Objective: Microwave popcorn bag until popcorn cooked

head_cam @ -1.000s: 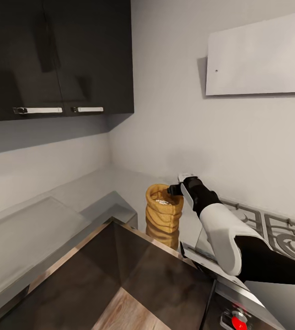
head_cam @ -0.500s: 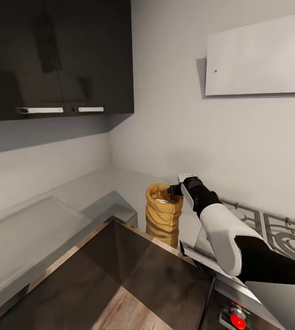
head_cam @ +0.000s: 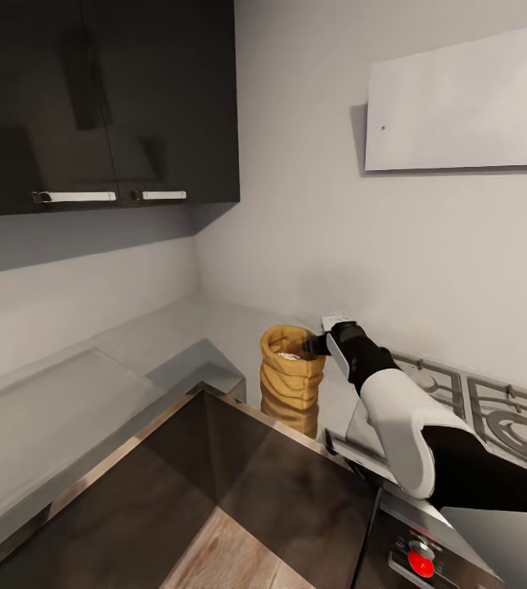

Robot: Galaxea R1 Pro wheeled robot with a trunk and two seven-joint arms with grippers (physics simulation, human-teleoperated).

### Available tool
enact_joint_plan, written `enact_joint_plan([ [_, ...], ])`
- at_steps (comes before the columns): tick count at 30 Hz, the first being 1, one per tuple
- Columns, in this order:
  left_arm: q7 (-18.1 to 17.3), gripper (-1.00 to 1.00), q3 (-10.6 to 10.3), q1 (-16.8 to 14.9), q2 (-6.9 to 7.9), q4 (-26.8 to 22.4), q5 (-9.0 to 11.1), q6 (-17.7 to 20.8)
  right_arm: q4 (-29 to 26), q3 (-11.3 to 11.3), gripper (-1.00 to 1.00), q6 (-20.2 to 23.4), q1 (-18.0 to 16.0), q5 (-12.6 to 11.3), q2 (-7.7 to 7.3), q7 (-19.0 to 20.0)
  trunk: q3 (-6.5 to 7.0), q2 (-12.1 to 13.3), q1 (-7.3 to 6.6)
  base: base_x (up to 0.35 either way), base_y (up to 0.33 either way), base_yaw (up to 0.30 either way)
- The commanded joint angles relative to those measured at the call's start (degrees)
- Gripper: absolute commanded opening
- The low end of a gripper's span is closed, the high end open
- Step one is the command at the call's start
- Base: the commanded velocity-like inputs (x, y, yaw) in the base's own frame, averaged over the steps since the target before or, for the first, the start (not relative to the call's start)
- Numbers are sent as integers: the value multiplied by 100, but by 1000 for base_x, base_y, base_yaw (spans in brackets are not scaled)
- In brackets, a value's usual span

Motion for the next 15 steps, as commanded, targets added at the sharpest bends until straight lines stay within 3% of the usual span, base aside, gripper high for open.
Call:
enact_joint_plan([
  [1,2,100,-49,-5,-1,5,50,-19,-7,-40,100,26,7,44,-51,6,-8,-6,1,0,0,0],
  [5,2,100,-49,-5,-1,5,50,-19,82,-40,100,24,14,40,-132,6,-8,-6,1,0,0,0],
  [15,2,100,-49,-5,-1,5,50,-19,397,-37,100,-207,15,43,-141,6,-8,-6,1,0,0,0],
])
